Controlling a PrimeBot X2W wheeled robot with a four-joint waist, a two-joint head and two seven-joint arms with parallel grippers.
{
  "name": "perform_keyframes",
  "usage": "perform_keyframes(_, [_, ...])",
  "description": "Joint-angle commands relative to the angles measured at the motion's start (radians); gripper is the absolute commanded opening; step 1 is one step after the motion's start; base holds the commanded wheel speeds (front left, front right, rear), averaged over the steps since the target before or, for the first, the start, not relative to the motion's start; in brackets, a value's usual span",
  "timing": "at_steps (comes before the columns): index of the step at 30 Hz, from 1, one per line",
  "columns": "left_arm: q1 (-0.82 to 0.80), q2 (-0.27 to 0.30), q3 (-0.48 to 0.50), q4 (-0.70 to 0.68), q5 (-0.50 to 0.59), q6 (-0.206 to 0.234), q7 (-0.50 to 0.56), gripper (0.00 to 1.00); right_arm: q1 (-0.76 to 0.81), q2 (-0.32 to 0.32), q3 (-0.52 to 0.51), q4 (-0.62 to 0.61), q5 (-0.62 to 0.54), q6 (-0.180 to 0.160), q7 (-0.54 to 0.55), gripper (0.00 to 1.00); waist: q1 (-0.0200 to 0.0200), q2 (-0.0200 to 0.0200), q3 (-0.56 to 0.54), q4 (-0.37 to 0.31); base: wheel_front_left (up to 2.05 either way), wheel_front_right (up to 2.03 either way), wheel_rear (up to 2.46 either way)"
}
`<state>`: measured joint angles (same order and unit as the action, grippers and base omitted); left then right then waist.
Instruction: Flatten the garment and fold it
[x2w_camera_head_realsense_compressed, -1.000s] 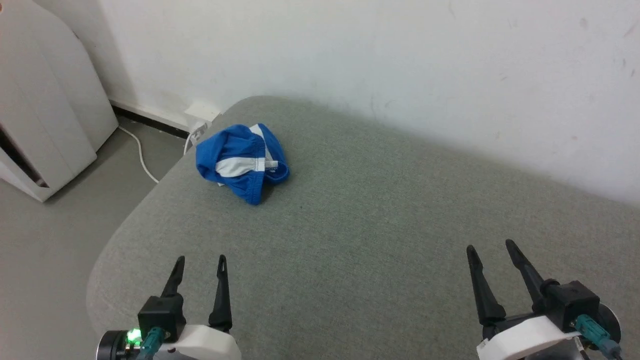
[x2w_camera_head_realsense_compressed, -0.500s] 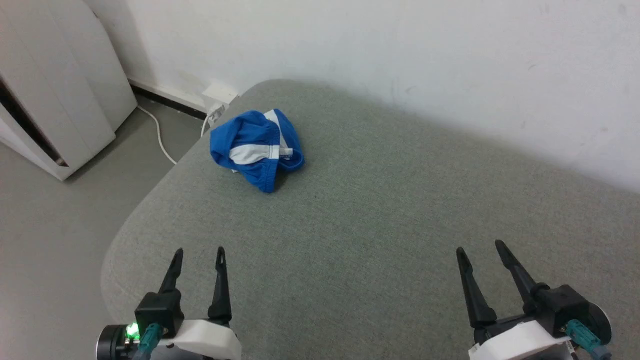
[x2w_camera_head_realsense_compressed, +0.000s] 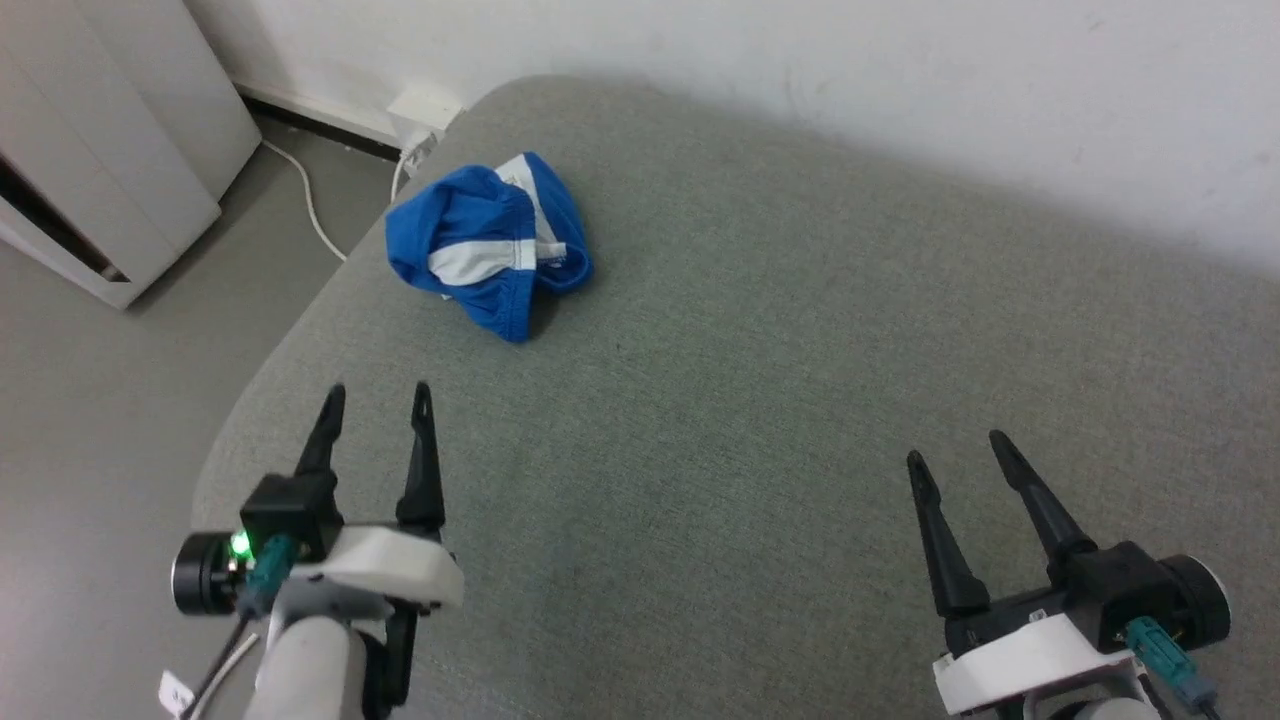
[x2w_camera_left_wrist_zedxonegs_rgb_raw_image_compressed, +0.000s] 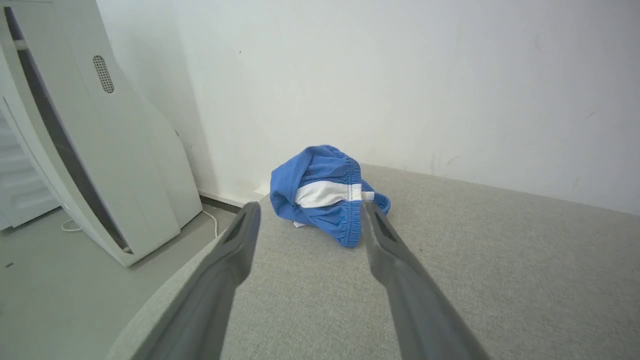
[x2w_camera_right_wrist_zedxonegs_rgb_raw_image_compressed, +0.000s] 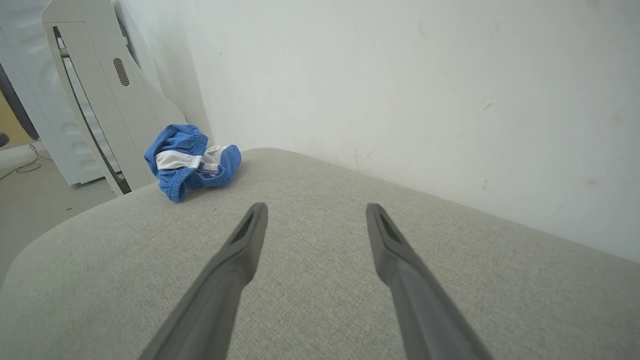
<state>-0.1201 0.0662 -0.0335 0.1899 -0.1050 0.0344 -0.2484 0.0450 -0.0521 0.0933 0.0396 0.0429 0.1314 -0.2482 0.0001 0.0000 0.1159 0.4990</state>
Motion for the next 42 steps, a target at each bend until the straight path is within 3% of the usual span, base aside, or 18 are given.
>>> perform_keyframes(1, [-0.073,0.022,0.004,0.045,0.002,-0.021,-0.011,1.0,-0.018,0.002,-0.002,-0.011,-0.017,-0.001,-0.011,1.0,-0.0001,0.0,0.073,-0.039,0.0,0.0,0.0])
perform_keyframes(7, [-0.334,0.106,0.026,0.244,-0.022,-0.084,0.012,1.0,-0.056,-0.019,-0.005,-0.049,-0.037,-0.001,-0.014,1.0,-0.0001,0.0,0.184,-0.1,0.0,0.0,0.0])
perform_keyframes(16, [-0.634,0.25,-0.058,0.527,-0.062,-0.162,0.238,1.0,-0.105,-0.039,-0.018,-0.085,-0.039,-0.001,-0.014,1.0,-0.0001,0.0,0.302,-0.208,0.0,0.0,0.0])
perform_keyframes(21, [-0.723,0.334,-0.185,0.594,-0.204,-0.165,0.392,1.0,-0.133,-0.031,-0.019,-0.095,-0.037,-0.001,-0.014,1.0,-0.0001,0.0,0.356,-0.268,0.0,0.0,0.0])
perform_keyframes(27, [-0.784,0.448,-0.268,0.62,-0.385,-0.165,0.49,1.0,-0.147,-0.025,-0.007,-0.1,-0.037,-0.001,-0.014,1.0,-0.0001,0.0,0.408,-0.325,0.0,0.0,0.0])
perform_keyframes(36, [-0.736,0.556,-0.429,0.584,-0.644,-0.165,0.728,1.0,-0.153,-0.007,-0.012,-0.089,-0.026,-0.001,-0.014,1.0,-0.0001,0.0,0.421,-0.372,0.0,0.0,0.0])
perform_keyframes(37, [-0.725,0.569,-0.447,0.572,-0.677,-0.165,0.762,0.8,-0.152,-0.006,-0.013,-0.087,-0.026,-0.001,-0.014,1.0,-0.0001,0.0,0.417,-0.372,0.0,0.0,0.0])
perform_keyframes(38, [-0.725,0.569,-0.447,0.572,-0.677,-0.165,0.762,0.8,-0.152,-0.006,-0.013,-0.087,-0.026,-0.001,-0.014,1.0,-0.0001,0.0,0.417,-0.372,0.0,0.0,0.0])
perform_keyframes(39, [-0.715,0.58,-0.462,0.556,-0.71,-0.165,0.791,0.24,-0.151,-0.005,-0.013,-0.086,-0.025,-0.001,-0.014,1.0,-0.0001,0.0,0.413,-0.371,0.0,0.0,0.0])
perform_keyframes(40, [-0.707,0.591,-0.474,0.541,-0.74,-0.165,0.812,0.0,-0.151,-0.004,-0.013,-0.084,-0.024,-0.001,-0.014,1.0,-0.0001,0.0,0.408,-0.37,0.0,0.0,0.0])
perform_keyframes(42, [-0.702,0.612,-0.486,0.517,-0.779,-0.165,0.814,0.0,-0.152,-0.003,-0.011,-0.08,-0.023,-0.001,-0.014,1.0,-0.0001,0.0,0.395,-0.366,0.0,0.0,0.0])
